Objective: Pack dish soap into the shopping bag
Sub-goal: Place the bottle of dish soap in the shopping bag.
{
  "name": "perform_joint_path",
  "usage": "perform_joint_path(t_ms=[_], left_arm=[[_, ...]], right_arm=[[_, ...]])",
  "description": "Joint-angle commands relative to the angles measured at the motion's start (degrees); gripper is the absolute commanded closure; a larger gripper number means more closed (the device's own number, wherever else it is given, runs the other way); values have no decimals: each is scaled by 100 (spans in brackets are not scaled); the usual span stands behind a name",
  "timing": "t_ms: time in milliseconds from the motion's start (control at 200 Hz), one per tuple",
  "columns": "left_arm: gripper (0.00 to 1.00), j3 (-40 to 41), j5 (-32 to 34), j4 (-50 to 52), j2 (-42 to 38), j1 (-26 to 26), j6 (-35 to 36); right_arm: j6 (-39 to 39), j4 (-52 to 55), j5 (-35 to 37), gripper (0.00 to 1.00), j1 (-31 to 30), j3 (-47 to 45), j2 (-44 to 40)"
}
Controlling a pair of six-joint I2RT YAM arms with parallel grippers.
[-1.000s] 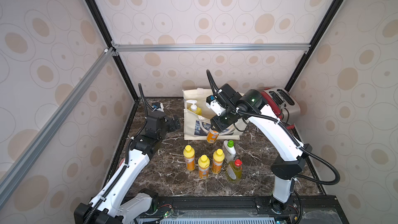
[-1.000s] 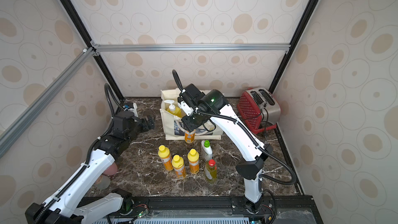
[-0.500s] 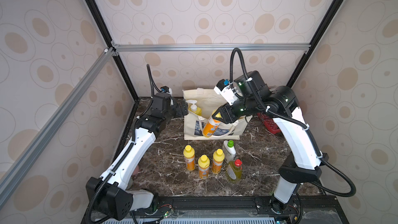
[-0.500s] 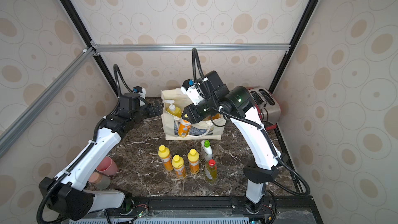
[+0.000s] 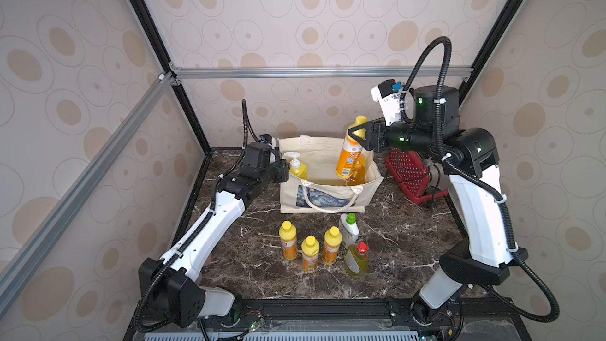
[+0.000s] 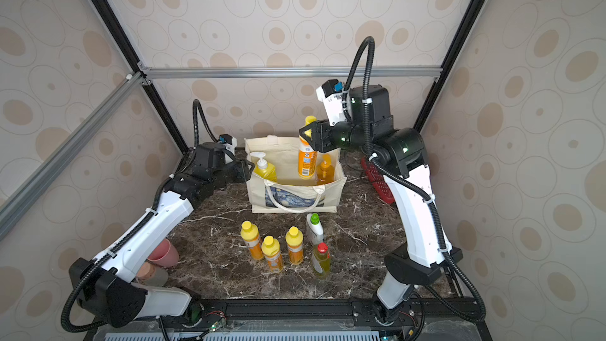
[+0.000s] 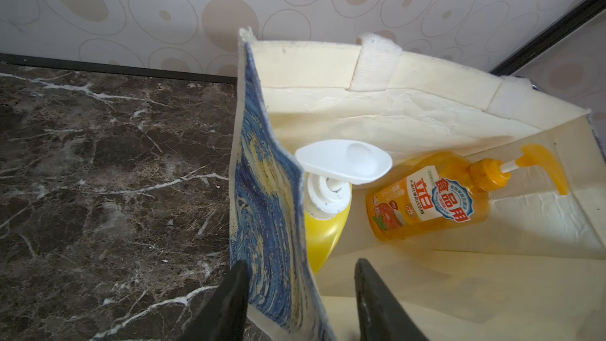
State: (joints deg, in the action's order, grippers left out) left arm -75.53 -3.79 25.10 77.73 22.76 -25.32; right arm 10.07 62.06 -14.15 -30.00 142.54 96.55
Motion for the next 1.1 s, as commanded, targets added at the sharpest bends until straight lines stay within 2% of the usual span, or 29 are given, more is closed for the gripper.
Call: perform_joint_path(t_ms=[0, 170, 601, 1092], left_arm=[[56, 115, -167, 189, -187, 70, 185], [66, 273, -262, 118, -353, 88, 216], [82, 312, -314, 291, -573, 90, 304], [89, 227, -215, 464, -593, 93, 392]], right_arm=[[-213, -794, 328, 87, 113, 133, 152], [-429, -1073, 553, 87, 148, -365, 363], [-626, -2517, 789, 89, 152, -1938, 576], [-492, -3876, 1213, 91, 211, -3712, 435]])
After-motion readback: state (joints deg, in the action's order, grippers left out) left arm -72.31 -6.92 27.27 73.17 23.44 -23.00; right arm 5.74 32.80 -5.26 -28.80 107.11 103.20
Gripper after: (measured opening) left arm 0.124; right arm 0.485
